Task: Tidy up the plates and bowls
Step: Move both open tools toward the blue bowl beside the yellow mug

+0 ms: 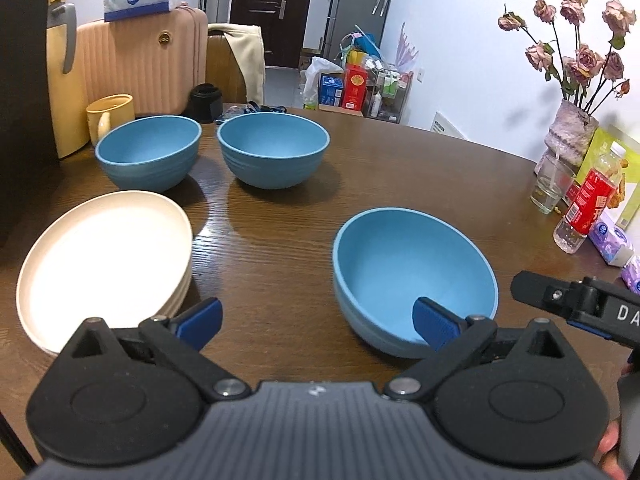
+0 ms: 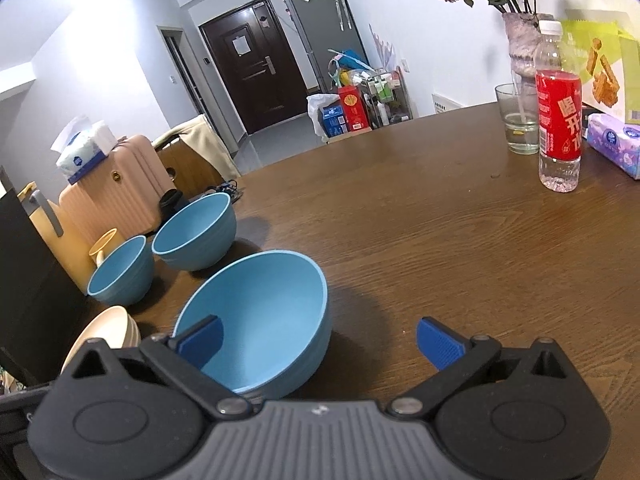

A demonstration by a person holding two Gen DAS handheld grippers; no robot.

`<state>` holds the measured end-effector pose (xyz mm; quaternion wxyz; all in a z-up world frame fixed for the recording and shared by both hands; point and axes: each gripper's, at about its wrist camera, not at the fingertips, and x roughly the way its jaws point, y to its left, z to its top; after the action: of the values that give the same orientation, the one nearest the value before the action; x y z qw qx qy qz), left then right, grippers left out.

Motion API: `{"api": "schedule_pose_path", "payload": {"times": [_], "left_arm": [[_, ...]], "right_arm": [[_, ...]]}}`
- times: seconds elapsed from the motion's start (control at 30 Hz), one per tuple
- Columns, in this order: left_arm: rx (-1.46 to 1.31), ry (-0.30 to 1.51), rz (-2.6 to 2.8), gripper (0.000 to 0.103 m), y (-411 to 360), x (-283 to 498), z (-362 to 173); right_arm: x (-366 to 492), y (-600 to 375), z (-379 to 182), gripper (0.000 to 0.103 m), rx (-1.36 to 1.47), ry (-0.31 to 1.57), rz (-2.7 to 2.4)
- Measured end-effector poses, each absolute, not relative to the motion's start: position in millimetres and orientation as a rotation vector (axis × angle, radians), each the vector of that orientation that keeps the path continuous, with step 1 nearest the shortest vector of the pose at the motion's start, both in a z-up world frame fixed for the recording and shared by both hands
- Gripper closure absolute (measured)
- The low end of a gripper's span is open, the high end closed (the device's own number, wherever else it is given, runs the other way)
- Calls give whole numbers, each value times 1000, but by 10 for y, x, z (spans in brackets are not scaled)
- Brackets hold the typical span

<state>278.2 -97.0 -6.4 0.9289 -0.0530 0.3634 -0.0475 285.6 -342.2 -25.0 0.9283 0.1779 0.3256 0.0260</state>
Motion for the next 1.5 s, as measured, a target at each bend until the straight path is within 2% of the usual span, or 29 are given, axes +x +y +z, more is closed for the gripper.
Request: {"api": "schedule_pose_path", "payload": {"times": [0.67, 1.07, 1.5], "left_arm": [[-81, 671, -52, 0, -410, 2540, 311], [-102, 679, -20, 0, 96, 2736, 520], [-90, 661, 35, 0, 535, 3058, 752]], "right_arm": [[2667, -2901, 233, 0, 221, 602, 100], [2954, -2388, 498, 0, 95, 594, 164], [3429, -1910, 715, 0, 105, 631, 225]]}}
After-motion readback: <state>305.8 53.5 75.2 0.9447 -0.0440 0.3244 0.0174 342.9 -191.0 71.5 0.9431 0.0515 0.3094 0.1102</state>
